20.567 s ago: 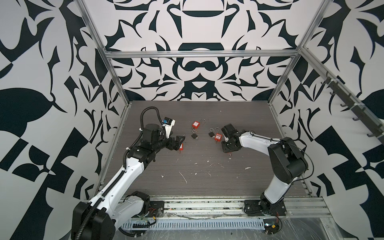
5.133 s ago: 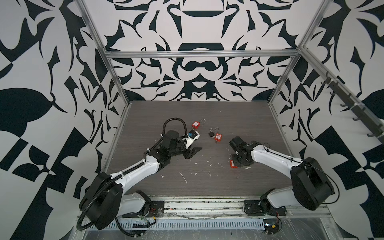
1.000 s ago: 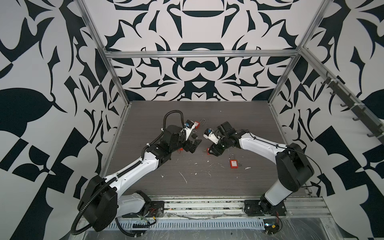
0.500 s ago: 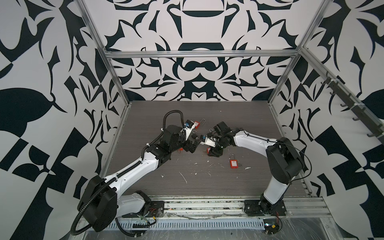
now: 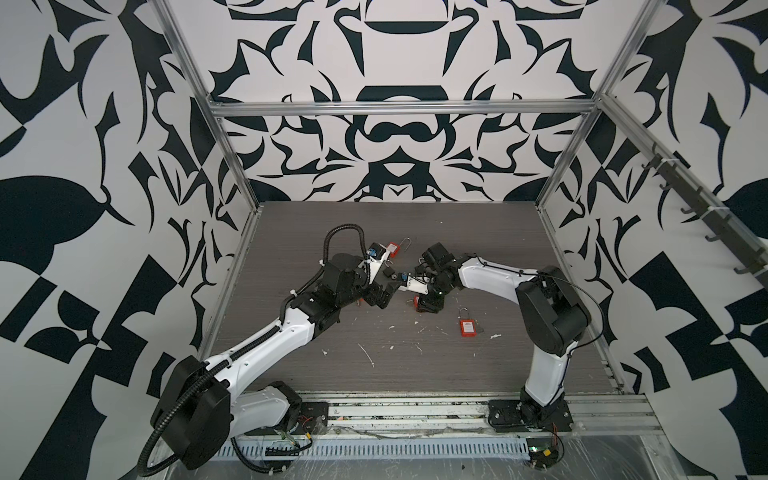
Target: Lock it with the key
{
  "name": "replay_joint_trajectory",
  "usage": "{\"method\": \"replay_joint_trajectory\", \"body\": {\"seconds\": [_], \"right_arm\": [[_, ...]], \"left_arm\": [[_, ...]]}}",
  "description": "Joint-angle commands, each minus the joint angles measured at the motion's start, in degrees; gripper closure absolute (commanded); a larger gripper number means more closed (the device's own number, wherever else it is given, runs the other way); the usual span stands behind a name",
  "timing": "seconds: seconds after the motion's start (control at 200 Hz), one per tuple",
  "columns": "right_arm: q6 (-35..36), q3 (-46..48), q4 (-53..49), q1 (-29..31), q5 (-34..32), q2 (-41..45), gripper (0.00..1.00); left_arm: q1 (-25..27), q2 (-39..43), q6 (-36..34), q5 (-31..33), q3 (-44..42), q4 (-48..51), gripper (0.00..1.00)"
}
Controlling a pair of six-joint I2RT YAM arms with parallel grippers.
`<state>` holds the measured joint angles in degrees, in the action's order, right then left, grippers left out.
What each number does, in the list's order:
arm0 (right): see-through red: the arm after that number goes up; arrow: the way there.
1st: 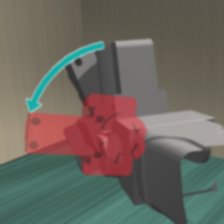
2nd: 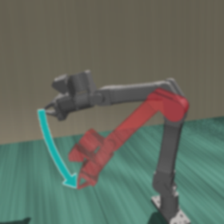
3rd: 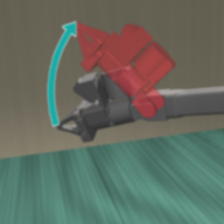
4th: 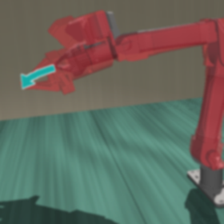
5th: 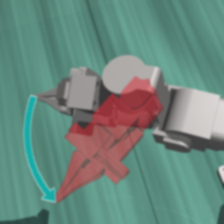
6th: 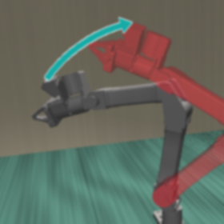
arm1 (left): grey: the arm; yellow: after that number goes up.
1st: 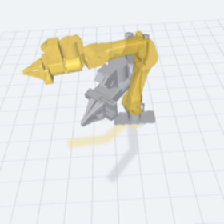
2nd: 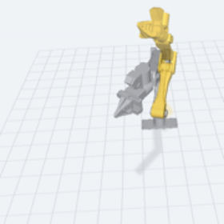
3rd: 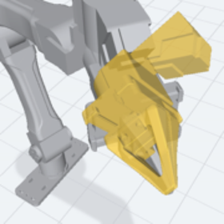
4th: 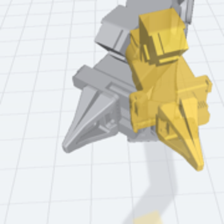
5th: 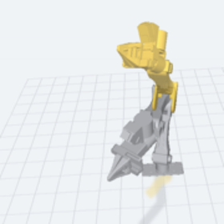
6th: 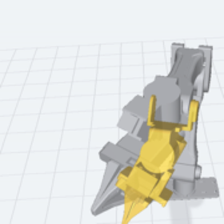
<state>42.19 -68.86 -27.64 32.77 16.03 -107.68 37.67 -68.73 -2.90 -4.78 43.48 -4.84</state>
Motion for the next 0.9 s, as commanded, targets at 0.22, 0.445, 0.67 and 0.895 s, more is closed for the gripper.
{"method": "replay_joint_trajectory", "body": {"seconds": [0.22,0.445,0.67,0.895], "right_arm": [[-0.79,-0.62,-2.24,0.2,-1.64,0.8,0.44],[-1.43,-0.22,-3.04,0.33,-1.0,0.37,0.47],[-1.32,-0.81,-3.74,0.49,-1.27,-0.34,0.52],[-0.41,2.32,0.43,0.63,-0.19,5.07,0.62]], "left_arm": [[0.21,1.36,-0.68,-0.22,-1.34,-0.43,0.02],[0.21,1.51,-0.66,-0.67,-2.0,-1.48,0.03],[0.21,1.89,-0.29,-0.43,-2.86,-2.16,0.03],[0.21,3.88,-2.15,-0.14,-4.48,-3.31,0.07]]}}
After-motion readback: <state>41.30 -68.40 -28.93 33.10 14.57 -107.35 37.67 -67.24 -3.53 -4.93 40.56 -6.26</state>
